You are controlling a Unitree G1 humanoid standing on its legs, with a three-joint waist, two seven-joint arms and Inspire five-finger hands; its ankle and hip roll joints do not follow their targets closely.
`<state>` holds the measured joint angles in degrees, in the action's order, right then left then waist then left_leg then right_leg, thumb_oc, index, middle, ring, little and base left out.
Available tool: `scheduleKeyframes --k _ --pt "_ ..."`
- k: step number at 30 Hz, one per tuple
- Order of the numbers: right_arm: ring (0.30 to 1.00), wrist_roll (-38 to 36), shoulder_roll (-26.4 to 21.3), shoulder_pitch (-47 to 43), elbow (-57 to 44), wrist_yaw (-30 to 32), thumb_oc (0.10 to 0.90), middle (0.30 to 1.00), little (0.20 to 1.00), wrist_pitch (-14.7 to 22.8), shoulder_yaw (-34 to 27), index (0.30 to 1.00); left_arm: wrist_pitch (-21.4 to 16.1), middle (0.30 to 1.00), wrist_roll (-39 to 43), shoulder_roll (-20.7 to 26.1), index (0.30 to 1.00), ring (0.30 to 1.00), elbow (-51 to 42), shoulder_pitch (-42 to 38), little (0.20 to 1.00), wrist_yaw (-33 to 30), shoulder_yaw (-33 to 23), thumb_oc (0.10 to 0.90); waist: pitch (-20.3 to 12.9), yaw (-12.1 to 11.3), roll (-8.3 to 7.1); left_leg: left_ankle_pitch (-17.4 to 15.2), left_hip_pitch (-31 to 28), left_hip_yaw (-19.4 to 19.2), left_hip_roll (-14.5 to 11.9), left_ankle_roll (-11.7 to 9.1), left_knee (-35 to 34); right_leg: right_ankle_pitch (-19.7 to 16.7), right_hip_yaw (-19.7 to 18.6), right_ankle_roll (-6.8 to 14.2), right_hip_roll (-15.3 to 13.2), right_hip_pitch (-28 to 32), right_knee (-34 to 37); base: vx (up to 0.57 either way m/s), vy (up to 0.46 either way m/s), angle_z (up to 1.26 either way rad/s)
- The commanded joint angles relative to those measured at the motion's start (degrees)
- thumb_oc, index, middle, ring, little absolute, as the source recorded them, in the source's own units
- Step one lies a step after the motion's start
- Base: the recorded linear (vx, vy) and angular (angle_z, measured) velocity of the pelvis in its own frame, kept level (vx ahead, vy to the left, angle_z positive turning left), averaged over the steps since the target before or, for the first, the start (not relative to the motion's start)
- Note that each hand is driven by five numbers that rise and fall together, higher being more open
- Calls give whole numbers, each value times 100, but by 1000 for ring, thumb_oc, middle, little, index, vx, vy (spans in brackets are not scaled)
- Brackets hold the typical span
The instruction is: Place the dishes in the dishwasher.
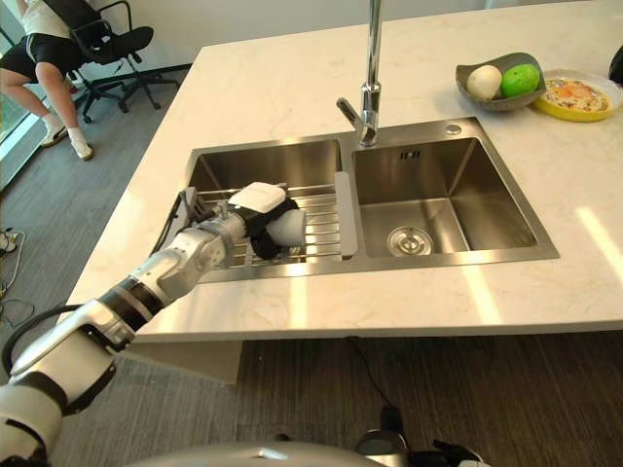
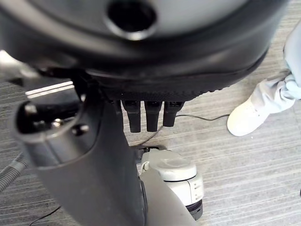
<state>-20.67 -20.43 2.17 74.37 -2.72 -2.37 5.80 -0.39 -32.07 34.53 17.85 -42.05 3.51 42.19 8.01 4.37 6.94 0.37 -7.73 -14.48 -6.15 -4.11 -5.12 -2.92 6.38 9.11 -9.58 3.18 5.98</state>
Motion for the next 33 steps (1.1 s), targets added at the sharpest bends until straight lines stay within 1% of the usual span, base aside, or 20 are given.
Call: scheduleKeyframes --k 1,4,6,8,9,11,12,13,15,16,18,19,20,21,22,24,26,30,32,33 --pt "900 -293 225 -50 135 52 800 900 900 246 81 900 -596 300 87 538 300 300 -570 -735 300 -1054 -924 400 71 -14 -496 -168 -150 298 -71 -204 12 328 109 227 67 470 -98 23 -20 4" --pt "900 -250 295 5 151 137 800 900 900 304 11 900 -993 300 633 795 300 300 -1496 24 300 -1295 -1611 400 21 -60 -530 -157 -205 328 -120 -248 12 377 131 189 114 537 -98 40 -39 15" --pt "900 -238 323 22 161 150 800 900 900 306 -9 900 -1059 300 889 815 300 300 -1727 239 300 -1282 -1809 400 8 -72 -541 -157 -232 342 -140 -259 18 399 133 171 135 572 -98 36 -51 -5" --pt "900 -196 379 64 155 131 800 900 900 326 -35 900 -1159 300 1672 669 300 300 -2197 911 300 -1272 -2481 400 -22 -117 -569 -146 -264 385 -200 -293 85 451 120 104 199 629 -98 44 -99 3" --pt "900 -196 369 67 154 130 800 900 900 326 -21 900 -1150 300 1680 674 300 300 -2229 948 300 -1255 -2514 400 -26 -105 -560 -148 -269 384 -203 -295 84 452 118 103 203 631 -98 32 -109 4" --pt "900 -167 445 77 67 110 800 900 900 353 -4 900 -1331 300 2885 217 300 300 -2580 1727 300 -1361 -3297 400 51 -202 -630 -186 -118 513 -292 -324 496 506 79 -22 276 678 -98 -2 -145 -1" --pt "900 -167 437 82 68 110 800 900 900 352 7 900 -1322 300 2894 216 300 300 -2602 1756 300 -1347 -3319 400 38 -186 -617 -246 -129 526 -301 -332 515 546 83 -14 282 700 -98 -36 -156 -1" --pt "900 -161 454 75 39 95 800 900 900 369 -1 900 -1393 300 3245 74 300 300 -2694 1978 300 -1336 -3533 400 90 -232 -647 -196 -40 565 -316 -339 645 517 82 -62 303 684 -98 -51 -178 1" --pt "900 -132 457 81 -35 64 800 900 900 406 9 900 -1537 300 4567 -468 300 300 -2970 2621 300 -1216 -4246 400 240 -380 -659 -5 222 823 -387 -403 970 570 145 -183 422 717 -98 -65 -217 6" --pt "900 -132 449 86 -33 63 800 900 900 406 18 900 -1526 300 4578 -474 300 300 -2988 2644 300 -1203 -4263 400 230 -356 -648 -53 205 845 -395 -414 973 612 159 -178 430 745 -98 -39 -120 4" --pt "900 -64 381 85 -44 22 800 900 900 419 2 900 -1623 300 5311 -803 300 300 -3204 3085 300 -1061 -4737 400 359 -540 -592 289 441 1153 -434 -494 846 704 347 -258 533 738 -98 -73 -150 25" --pt "900 -62 373 85 -42 20 800 900 900 420 7 900 -1613 300 5321 -811 300 300 -3225 3105 300 -1051 -4753 400 350 -509 -587 307 450 1179 -433 -499 829 707 373 -263 536 736 -98 -105 -128 52" --pt "900 -8 343 101 -60 18 800 900 900 416 2 900 -1636 300 5431 -881 300 300 -3297 3158 300 -1060 -4851 400 392 -563 -552 513 612 1302 -449 -560 746 741 507 -289 552 708 -98 -233 -85 75" --pt "900 74 229 149 -98 47 800 900 900 416 -68 900 -1687 300 5554 -1000 300 300 -3250 3115 300 -1151 -4987 400 530 -677 -467 1063 1035 1341 -502 -752 565 818 984 -316 496 650 -98 -245 -79 102" --pt "900 76 225 144 -98 46 800 900 900 415 -74 900 -1687 300 5553 -1005 300 300 -3250 3107 300 -1152 -4986 400 514 -647 -458 1107 1078 1378 -496 -748 549 798 1019 -317 499 622 -98 -240 -78 166" --pt "900 128 140 227 -137 63 800 900 900 416 -184 900 -1723 300 5510 -1007 300 300 -3210 3067 300 -1157 -5079 400 500 -655 -418 1303 1320 878 -603 -805 314 827 1598 -308 371 564 -98 -124 -86 185" --pt "900 176 72 288 -154 99 800 900 900 405 -276 900 -1777 300 5458 -914 300 300 -3171 3093 300 -1184 -5130 400 506 -649 -392 1330 1429 288 -843 -858 413 846 2066 -317 255 611 -98 -135 -61 146" --pt "900 114 27 156 -153 97 800 900 900 385 -269 900 -1833 300 5363 -827 300 300 -3234 3278 300 -1210 -5315 400 475 -718 -398 1096 1124 329 -971 -890 652 729 2389 -367 133 646 -98 -150 69 116" --pt "900 28 34 67 -183 67 800 900 900 386 -280 900 -1855 300 5253 -807 300 300 -3238 3297 300 -1224 -5345 400 399 -704 -448 848 774 284 -1108 -953 613 750 2516 -297 43 660 -98 -92 92 96" --pt "900 28 34 67 -183 67 800 900 900 386 -280 900 -1855 300 5253 -807 300 300 -3238 3297 300 -1224 -5345 400 399 -704 -448 848 774 284 -1108 -953 613 750 2516 -297 43 660 -98 -240 284 98"
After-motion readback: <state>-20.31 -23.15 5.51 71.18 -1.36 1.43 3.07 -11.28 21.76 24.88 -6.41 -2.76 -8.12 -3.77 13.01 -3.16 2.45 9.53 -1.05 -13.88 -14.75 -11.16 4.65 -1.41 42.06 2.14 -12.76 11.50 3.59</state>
